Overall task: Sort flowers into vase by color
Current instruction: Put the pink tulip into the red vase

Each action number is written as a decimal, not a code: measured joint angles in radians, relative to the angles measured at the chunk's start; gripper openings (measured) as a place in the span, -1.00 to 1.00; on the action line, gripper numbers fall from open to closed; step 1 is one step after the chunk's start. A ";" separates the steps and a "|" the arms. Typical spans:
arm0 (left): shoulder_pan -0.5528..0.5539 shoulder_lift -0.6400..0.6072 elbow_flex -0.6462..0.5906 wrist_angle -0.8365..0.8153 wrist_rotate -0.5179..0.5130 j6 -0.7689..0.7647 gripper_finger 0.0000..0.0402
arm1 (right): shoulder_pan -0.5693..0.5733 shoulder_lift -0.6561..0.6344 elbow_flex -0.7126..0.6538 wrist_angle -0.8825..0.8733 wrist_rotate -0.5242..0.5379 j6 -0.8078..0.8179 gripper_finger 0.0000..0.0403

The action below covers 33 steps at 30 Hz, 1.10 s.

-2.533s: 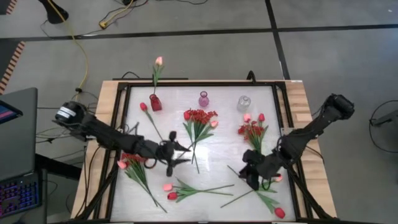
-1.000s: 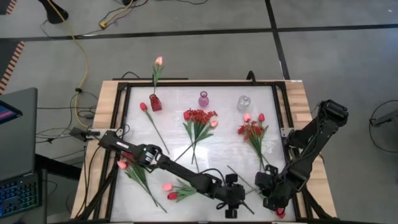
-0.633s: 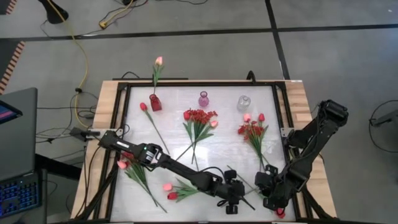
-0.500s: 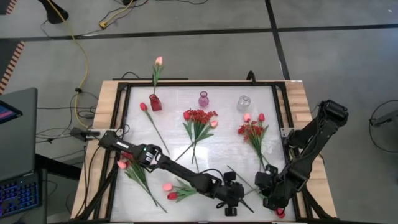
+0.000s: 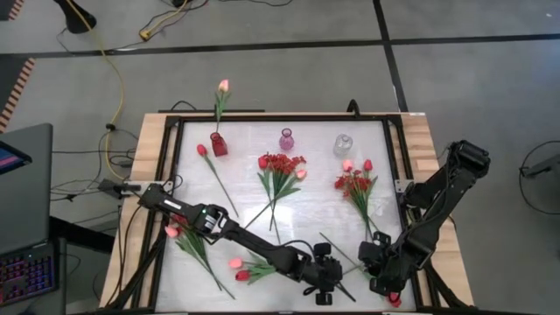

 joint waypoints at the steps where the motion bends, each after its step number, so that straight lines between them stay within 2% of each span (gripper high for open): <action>1: -0.001 0.000 0.000 0.000 -0.003 0.004 -0.20 | 0.000 0.000 0.000 0.000 0.000 0.000 -0.52; 11: 0.000 0.000 0.000 -0.013 0.019 0.018 -0.52 | 0.000 0.000 0.000 0.010 0.025 -0.024 -0.52; 21: 0.000 0.000 0.001 -0.031 0.029 0.015 -0.70 | -0.039 0.000 0.000 0.039 0.071 -0.109 -0.52; 27: 0.003 0.000 0.001 -0.027 0.035 -0.009 -0.95 | -0.040 0.000 0.000 0.039 0.053 -0.107 -0.52; 33: 0.007 0.000 0.000 -0.019 0.039 -0.022 -0.99 | -0.040 0.000 0.000 0.039 0.052 -0.098 -0.52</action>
